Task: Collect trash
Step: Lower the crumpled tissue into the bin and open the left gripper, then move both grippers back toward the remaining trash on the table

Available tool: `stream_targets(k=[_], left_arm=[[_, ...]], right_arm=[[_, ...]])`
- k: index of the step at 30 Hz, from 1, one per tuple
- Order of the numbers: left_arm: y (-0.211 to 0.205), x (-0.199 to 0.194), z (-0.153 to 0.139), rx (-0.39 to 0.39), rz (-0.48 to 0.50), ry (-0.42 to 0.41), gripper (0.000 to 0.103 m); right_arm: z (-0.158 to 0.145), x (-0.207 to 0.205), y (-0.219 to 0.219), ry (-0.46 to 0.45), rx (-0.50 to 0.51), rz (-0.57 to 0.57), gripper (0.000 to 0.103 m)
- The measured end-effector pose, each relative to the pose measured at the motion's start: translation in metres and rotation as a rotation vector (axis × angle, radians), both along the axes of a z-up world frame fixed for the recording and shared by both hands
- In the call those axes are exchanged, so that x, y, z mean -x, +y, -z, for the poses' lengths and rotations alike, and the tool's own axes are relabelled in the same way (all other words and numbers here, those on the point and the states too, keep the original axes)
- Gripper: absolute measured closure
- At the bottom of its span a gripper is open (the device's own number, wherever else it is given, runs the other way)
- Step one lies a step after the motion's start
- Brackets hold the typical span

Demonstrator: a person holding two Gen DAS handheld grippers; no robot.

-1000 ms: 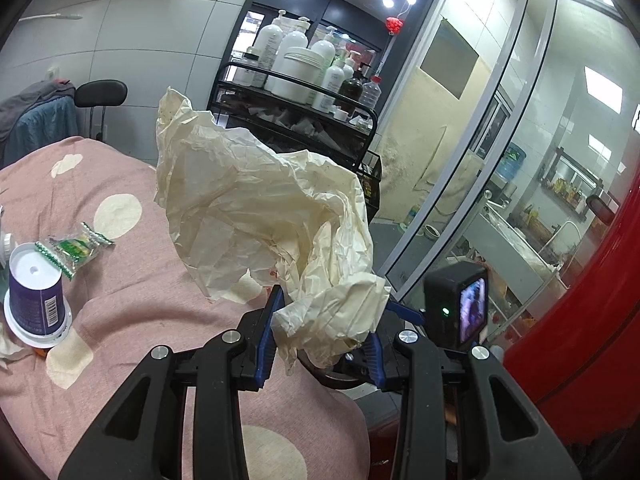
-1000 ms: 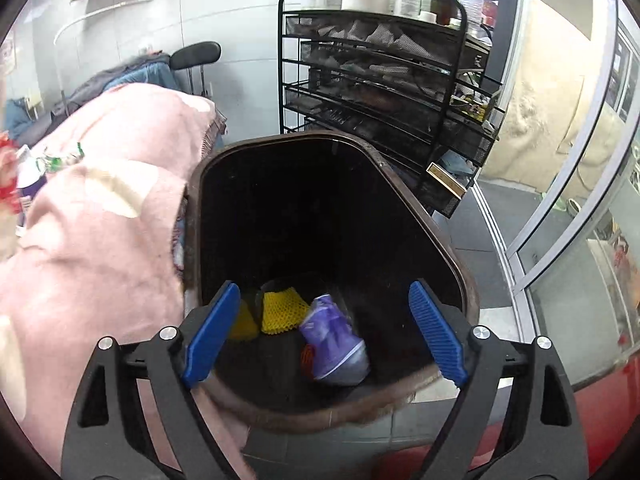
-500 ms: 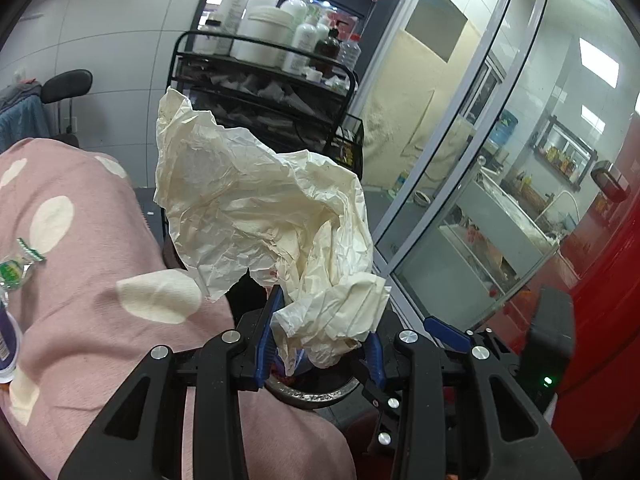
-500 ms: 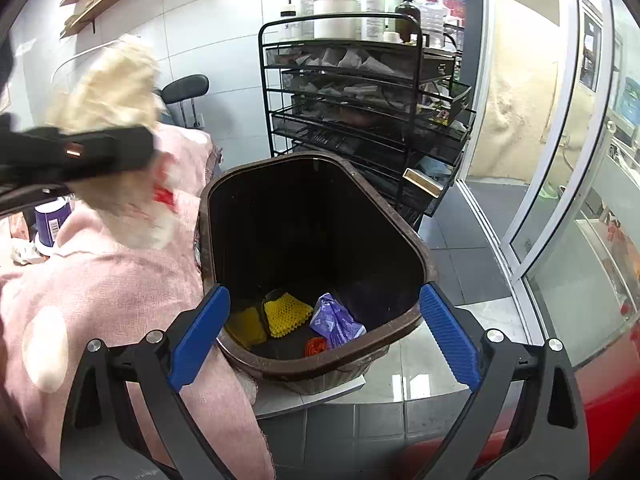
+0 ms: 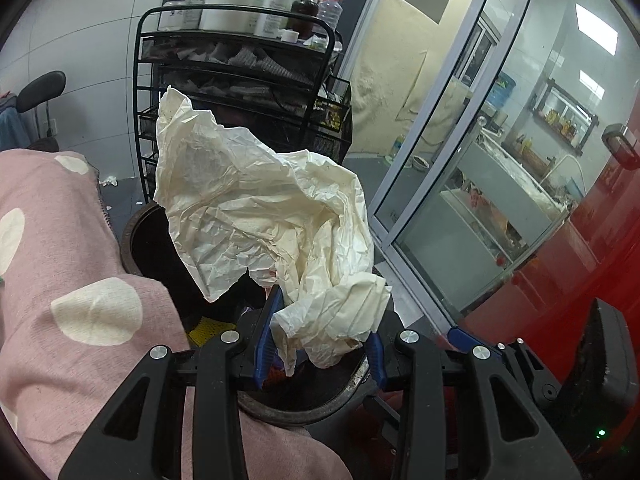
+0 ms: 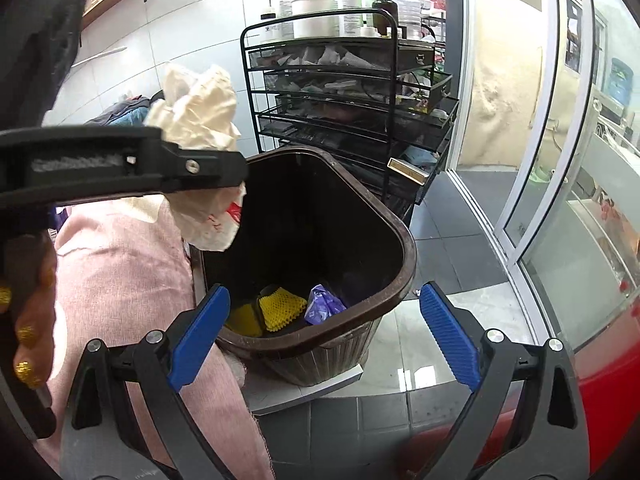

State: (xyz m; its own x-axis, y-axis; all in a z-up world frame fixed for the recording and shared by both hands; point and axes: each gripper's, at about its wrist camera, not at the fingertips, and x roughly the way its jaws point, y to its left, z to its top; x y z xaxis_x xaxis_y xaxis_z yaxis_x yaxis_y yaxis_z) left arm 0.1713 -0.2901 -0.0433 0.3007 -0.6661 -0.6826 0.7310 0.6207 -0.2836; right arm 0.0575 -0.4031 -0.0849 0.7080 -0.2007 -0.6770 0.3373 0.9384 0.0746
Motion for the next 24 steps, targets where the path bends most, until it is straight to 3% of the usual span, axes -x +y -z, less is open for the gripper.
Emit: stream_targets(k=[6, 14, 19, 24], left_arm=[[-0.008, -0.003, 0.009, -0.041, 0.008, 0.0, 0.061], [-0.003, -0.005, 0.009, -0.05, -0.007, -0.005, 0.012], [0.006, -0.004, 0.004, -0.02, -0.028, 0.0, 0.008], [0.026, 0.005, -0.016, 0.028, -0.071, -0.065, 0.006]], right_arm=[[0.003, 0.001, -0.003, 0.001, -0.005, 0.009, 0.009], [0.004, 0.004, -0.005, 0.002, -0.003, 0.026, 0.008], [0.004, 0.004, -0.013, 0.012, 0.0, 0.05, 0.008], [0.004, 0.004, -0.018, 0.011, 0.0, 0.067, 0.008]])
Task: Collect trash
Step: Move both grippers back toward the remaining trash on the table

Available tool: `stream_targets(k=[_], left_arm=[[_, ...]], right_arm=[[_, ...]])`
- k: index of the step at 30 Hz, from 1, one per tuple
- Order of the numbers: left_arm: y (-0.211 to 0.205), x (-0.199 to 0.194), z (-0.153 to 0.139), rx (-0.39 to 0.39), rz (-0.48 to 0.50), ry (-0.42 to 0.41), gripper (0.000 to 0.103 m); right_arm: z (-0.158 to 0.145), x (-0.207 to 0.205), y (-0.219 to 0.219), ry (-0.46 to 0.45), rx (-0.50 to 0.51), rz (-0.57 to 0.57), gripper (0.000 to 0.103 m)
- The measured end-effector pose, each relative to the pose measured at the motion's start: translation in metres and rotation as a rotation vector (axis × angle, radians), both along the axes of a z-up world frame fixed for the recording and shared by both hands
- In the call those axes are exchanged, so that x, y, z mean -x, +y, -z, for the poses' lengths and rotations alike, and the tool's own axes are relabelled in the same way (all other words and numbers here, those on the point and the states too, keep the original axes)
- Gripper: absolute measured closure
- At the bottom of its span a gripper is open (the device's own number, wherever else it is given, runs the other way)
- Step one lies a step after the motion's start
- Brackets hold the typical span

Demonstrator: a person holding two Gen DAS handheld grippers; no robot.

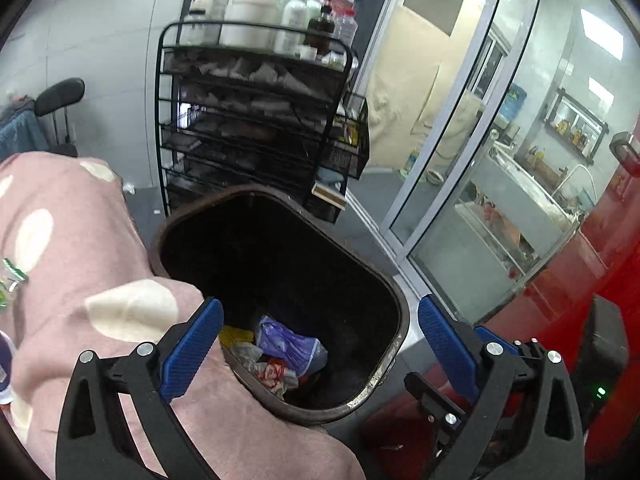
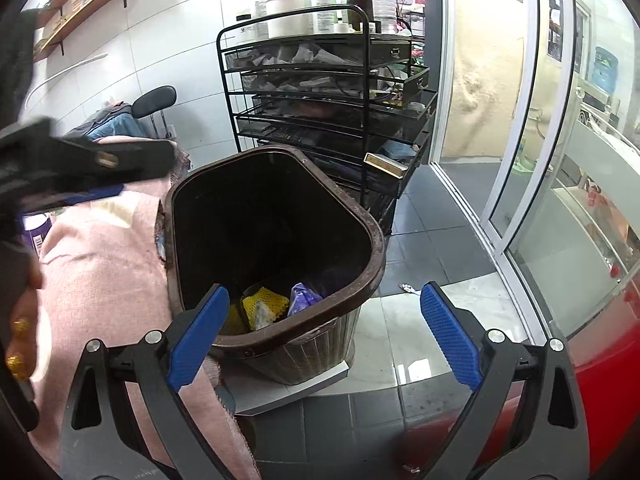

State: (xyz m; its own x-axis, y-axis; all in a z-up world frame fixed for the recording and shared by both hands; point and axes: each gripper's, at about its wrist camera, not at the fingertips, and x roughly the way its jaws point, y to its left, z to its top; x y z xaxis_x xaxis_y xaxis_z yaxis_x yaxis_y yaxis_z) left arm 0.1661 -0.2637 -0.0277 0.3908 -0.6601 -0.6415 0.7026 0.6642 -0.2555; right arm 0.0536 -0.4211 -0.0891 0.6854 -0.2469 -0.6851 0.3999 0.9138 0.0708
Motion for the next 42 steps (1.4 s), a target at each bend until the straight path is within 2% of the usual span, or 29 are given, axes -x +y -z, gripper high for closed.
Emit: stream_targets(k=[4, 9, 14, 21, 26, 35, 42], left_arm=[[0.019, 0.012, -0.015, 0.037, -0.018, -0.057, 0.005], [0.048, 0.024, -0.025, 0.064, -0.097, -0.094, 0.005], [0.078, 0.036, -0.032, 0.036, -0.196, -0.174, 0.005], [0.134, 0.04, -0.028, 0.058, -0.351, -0.185, 0.005], [0.177, 0.039, -0.021, 0.062, -0.458, -0.152, 0.005], [0.248, 0.044, -0.012, -0.039, -0.641, -0.16, 0.005], [0.294, 0.043, -0.002, -0.072, -0.725, -0.111, 0.005]], right_arm=[[-0.001, -0.003, 0.001, -0.008, -0.011, -0.003, 0.008], [-0.004, -0.009, 0.009, -0.017, -0.01, -0.026, 0.008], [-0.011, -0.02, 0.022, -0.037, -0.023, -0.07, 0.008], [-0.026, -0.036, 0.057, -0.072, -0.016, -0.171, 0.006], [-0.034, -0.048, 0.09, -0.085, -0.013, -0.268, 0.005], [-0.049, -0.069, 0.15, -0.091, -0.018, -0.437, 0.005], [-0.054, -0.079, 0.194, -0.082, -0.021, -0.557, 0.005]])
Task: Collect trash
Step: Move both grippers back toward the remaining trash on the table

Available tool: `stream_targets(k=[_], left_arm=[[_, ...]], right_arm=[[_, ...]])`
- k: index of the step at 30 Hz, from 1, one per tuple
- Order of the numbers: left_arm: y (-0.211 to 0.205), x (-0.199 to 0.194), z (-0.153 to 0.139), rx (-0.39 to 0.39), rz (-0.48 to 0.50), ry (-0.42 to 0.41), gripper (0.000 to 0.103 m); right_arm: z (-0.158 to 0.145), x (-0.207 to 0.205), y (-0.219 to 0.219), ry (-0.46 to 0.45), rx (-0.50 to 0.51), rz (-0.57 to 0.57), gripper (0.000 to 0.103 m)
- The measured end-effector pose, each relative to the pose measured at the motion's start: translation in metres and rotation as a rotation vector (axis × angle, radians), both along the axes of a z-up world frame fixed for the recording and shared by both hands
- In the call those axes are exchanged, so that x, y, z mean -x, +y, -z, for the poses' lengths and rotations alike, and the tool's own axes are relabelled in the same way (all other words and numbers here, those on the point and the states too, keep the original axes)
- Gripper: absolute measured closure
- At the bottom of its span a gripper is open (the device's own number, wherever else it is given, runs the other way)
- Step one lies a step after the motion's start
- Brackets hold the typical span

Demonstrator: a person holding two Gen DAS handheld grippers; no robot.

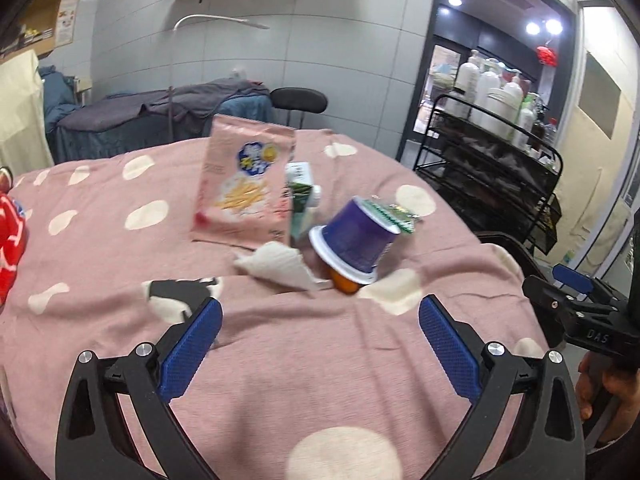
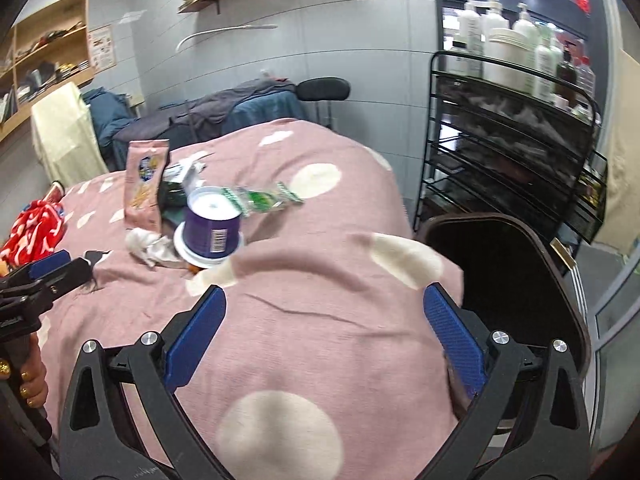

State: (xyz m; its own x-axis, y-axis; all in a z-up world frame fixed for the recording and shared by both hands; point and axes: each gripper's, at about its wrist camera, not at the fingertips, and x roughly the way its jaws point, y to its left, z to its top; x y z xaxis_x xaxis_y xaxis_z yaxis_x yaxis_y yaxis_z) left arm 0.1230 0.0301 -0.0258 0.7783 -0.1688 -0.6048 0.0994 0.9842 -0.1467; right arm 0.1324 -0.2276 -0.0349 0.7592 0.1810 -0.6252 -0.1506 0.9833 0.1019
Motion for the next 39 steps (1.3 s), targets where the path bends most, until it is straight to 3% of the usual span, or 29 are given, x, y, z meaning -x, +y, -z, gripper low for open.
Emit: stream_targets(k=[13, 18, 23, 29, 35, 39], left_arm=[[0.061, 0.003, 0.011, -0.007, -0.1, 0.034, 0.005], [0.072, -0.001, 0.014, -0.033, -0.114, 0.053, 0.005], [0.082, -0.009, 0.017, -0.002, -0.094, 0.07, 0.005], [0.091, -0.019, 0.02, 0.023, -0.082, 0.078, 0.005], [0.086, -0.031, 0.02, 0.102, -0.019, 0.095, 0.007], [0.067, -0.045, 0.019, 0.067, 0.039, 0.097, 0.011]], right_arm=[[-0.002, -0.024, 0.079, 0.042, 0.066, -0.179, 0.005], [-0.001, -0.041, 0.11, 0.066, 0.14, -0.235, 0.005], [0.0, -0.058, 0.14, 0.048, 0.238, -0.283, 0.005], [-0.007, -0.074, 0.135, 0.029, 0.219, -0.268, 0.005], [0.0, -0.102, 0.105, 0.087, 0.256, -0.176, 0.005], [0.011, -0.113, 0.096, 0.122, 0.321, -0.171, 0.009]])
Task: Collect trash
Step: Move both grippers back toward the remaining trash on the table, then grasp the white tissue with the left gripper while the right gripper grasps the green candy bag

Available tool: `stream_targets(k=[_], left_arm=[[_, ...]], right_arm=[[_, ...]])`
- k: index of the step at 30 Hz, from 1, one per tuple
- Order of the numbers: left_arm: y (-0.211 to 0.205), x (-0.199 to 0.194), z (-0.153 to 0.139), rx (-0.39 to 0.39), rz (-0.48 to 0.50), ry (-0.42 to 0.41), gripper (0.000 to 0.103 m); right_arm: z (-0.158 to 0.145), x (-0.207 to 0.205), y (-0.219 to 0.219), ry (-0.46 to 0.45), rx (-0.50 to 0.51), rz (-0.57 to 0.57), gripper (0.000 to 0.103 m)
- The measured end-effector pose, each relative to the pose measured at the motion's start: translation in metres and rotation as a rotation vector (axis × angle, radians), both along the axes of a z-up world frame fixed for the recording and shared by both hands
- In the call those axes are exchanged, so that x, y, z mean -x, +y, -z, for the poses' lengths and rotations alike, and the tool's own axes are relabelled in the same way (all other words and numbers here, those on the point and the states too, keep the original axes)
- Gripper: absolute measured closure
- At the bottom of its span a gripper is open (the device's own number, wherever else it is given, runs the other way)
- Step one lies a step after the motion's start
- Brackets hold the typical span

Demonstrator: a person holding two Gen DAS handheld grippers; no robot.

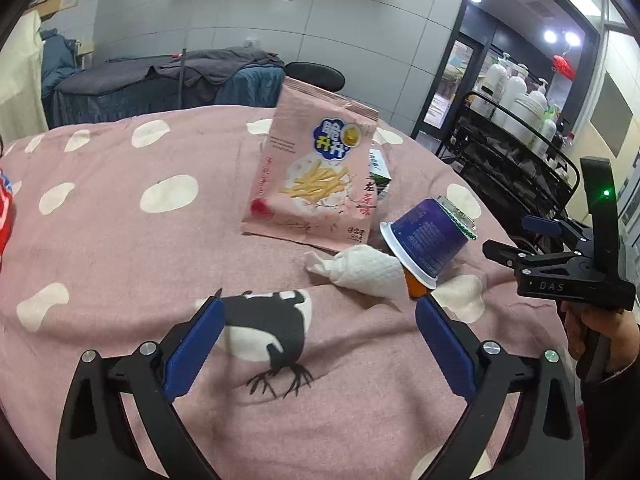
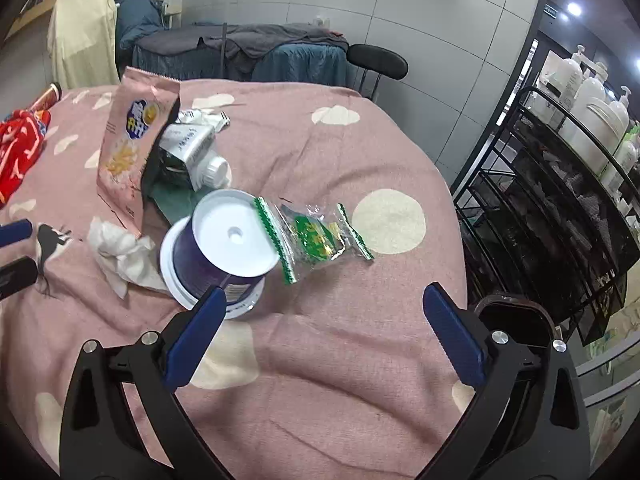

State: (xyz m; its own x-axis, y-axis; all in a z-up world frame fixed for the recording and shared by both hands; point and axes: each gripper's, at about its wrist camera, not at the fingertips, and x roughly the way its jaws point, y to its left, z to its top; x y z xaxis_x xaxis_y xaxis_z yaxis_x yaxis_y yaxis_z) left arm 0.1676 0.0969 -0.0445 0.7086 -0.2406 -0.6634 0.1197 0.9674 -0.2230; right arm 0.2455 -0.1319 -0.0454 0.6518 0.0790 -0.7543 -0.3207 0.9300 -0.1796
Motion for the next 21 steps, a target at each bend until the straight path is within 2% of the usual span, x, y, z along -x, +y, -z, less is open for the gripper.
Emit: stream_targets(k=[2, 7, 9, 12, 16, 18, 20, 21], left_arm=[[-0.014, -0.011, 0.001, -0.024, 0.043, 0.011, 0.016], [-0.038, -0.043, 0.009, -0.103, 0.085, 0.06, 0.018], [-0.042, -0.053, 0.015, -0.132, 0.08, 0.092, 0.025], [-0.039, -0.061, 0.023, -0.11, 0.081, 0.131, 0.035], [-0.033, -0.061, 0.027, -0.1, 0.048, 0.138, 0.049], [-0.029, -0.06, 0.027, -0.09, 0.037, 0.139, 0.055], [-0.027, -0.059, 0.026, -0.083, 0.034, 0.139, 0.061], [-0.027, -0.059, 0.026, -0.08, 0.032, 0.138, 0.062]], right_arm=[[0.007, -0.006, 0.0, 0.017, 0.041, -0.019, 0.015], [0.016, -0.014, 0.003, 0.006, 0.117, -0.074, 0.017], [0.022, -0.02, 0.008, -0.006, 0.177, -0.102, 0.019], [0.03, -0.029, 0.01, -0.005, 0.226, -0.143, 0.024], [0.035, -0.039, 0.018, -0.03, 0.277, -0.183, 0.032], [0.036, -0.039, 0.022, -0.063, 0.305, -0.199, 0.043], [0.037, -0.039, 0.024, -0.08, 0.321, -0.214, 0.07], [0.037, -0.04, 0.025, -0.083, 0.319, -0.212, 0.075]])
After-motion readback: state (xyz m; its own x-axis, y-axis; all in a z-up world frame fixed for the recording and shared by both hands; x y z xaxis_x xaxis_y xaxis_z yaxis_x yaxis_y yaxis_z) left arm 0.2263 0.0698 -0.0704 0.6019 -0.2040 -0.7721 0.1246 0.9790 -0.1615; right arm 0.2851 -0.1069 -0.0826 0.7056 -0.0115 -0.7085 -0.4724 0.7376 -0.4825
